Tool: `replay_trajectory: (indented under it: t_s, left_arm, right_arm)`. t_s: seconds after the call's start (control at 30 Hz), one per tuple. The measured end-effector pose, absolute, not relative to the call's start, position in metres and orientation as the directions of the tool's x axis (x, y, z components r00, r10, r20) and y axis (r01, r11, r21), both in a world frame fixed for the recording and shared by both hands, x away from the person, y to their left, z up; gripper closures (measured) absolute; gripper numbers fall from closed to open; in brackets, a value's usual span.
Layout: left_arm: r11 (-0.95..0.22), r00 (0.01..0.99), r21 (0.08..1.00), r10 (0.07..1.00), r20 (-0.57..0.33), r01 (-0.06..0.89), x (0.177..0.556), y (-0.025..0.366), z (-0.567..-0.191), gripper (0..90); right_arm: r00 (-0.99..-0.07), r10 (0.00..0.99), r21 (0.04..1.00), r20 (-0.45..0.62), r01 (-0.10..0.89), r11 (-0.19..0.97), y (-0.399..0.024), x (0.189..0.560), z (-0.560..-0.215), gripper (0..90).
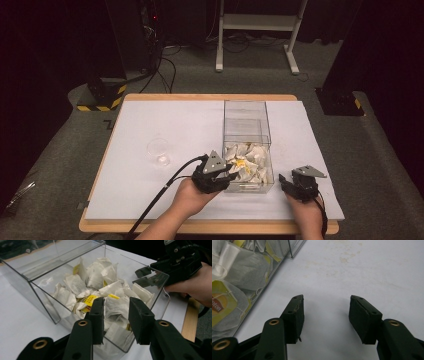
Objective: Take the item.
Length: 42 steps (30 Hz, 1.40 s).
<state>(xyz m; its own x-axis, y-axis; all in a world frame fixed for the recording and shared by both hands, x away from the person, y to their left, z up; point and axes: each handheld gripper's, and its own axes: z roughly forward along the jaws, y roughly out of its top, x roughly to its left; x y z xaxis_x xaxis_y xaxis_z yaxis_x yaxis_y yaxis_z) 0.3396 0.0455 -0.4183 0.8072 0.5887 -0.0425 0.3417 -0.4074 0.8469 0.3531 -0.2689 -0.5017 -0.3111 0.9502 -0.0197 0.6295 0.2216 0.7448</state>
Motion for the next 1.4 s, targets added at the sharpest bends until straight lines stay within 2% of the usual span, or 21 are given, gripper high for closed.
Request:
replay_trajectory:
  t_s: [0.53, 0.9, 1.0, 1.4]
  left_arm:
    - [-0.443, 0.834, 0.823, 0.549, -0.065, 0.356, 0.35, 0.027, -0.423, 63.4]
    - [-0.47, 0.849, 0.801, 0.521, -0.087, 0.371, 0.359, 0.014, -0.421, 66.3]
    - [-0.469, 0.847, 0.798, 0.523, -0.094, 0.378, 0.359, 0.011, -0.421, 64.1]
    - [-0.525, 0.848, 0.777, 0.53, -0.02, 0.347, 0.357, 0.003, -0.422, 63.1]
  right_arm:
    - [-0.312, 0.95, 0.747, -0.021, 0.626, 0.223, -0.269, 0.353, -0.502, 46.0]
    - [-0.312, 0.95, 0.745, -0.01, 0.631, 0.215, -0.269, 0.353, -0.502, 46.0]
    - [-0.314, 0.949, 0.747, -0.009, 0.629, 0.215, -0.269, 0.353, -0.502, 45.9]
    - [-0.318, 0.948, 0.749, -0.007, 0.626, 0.216, -0.27, 0.353, -0.502, 45.6]
